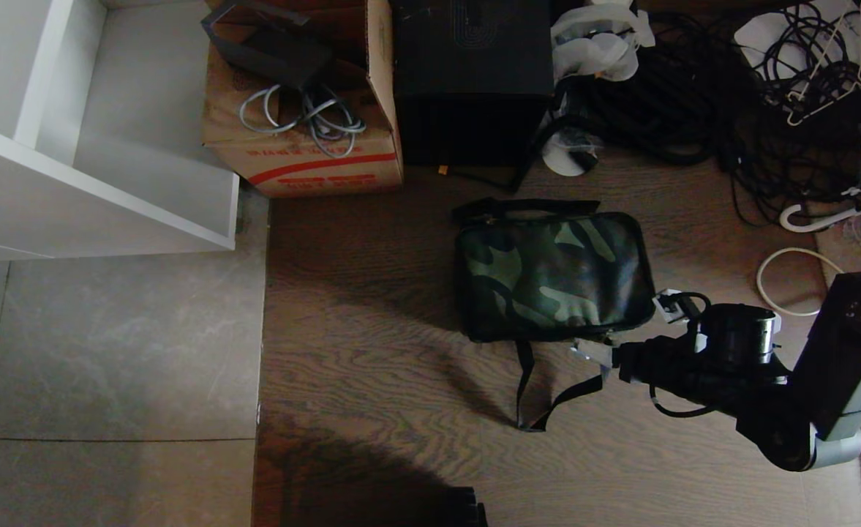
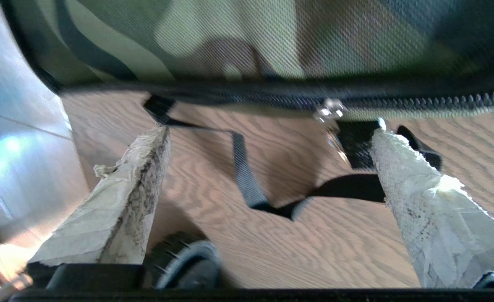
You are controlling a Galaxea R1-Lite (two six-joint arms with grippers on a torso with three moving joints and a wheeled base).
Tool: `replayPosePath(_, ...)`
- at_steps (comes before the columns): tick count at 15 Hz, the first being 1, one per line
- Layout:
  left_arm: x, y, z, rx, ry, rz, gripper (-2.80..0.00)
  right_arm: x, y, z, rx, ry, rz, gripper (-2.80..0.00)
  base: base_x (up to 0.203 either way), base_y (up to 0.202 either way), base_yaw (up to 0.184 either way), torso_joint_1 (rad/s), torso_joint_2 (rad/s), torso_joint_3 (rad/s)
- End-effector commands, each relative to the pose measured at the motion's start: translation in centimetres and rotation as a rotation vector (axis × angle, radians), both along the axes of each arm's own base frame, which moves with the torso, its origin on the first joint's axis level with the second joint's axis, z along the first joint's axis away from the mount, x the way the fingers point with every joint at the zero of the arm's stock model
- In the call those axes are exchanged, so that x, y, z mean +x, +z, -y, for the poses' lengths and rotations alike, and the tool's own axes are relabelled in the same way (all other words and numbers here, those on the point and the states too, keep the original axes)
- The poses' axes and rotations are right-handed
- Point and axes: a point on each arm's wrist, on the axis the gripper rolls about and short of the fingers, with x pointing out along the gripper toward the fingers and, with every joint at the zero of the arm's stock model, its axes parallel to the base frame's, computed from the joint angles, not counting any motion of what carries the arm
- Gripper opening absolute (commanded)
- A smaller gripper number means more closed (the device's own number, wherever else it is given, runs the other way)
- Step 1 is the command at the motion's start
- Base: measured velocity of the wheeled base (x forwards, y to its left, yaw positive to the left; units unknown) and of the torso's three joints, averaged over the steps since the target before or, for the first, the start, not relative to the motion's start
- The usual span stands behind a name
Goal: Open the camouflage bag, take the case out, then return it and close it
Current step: Open the top of the storage box
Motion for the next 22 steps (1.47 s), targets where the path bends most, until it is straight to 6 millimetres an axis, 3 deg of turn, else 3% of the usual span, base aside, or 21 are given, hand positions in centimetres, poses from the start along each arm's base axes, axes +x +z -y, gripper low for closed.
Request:
replayPosePath(1,0.1,-0.2,0.0,-0.001,0.000,-0.009,-2.80,0.0,-0.2,-0.5,0.005,0.014,-0.003,0.00,0.000,0.000,0.000,0.000,0.00,0.000)
replayPosePath(17,0.1,-0.2,0.0,-0.001,0.000,-0.008,-2.80,1.3,-2.3,-1.3,0.026,-0.010,0.003,0.00,0.000,0.000,0.000,0.000,0.00,0.000)
replayPosePath(18,0.1,-0.2,0.0,-0.001,0.000,-0.010,-2.80,1.4,-2.3,-1.3,0.025,-0.012,0.024,-2.72,0.000,0.000,0.000,0.000,0.00,0.000)
replayPosePath(22,0.1,-0.2,0.0,-0.001,0.000,-0.009,-2.80,1.4,-2.3,-1.3,0.017,-0.009,0.034,-2.80,0.000,0.000,0.000,0.000,0.00,0.000)
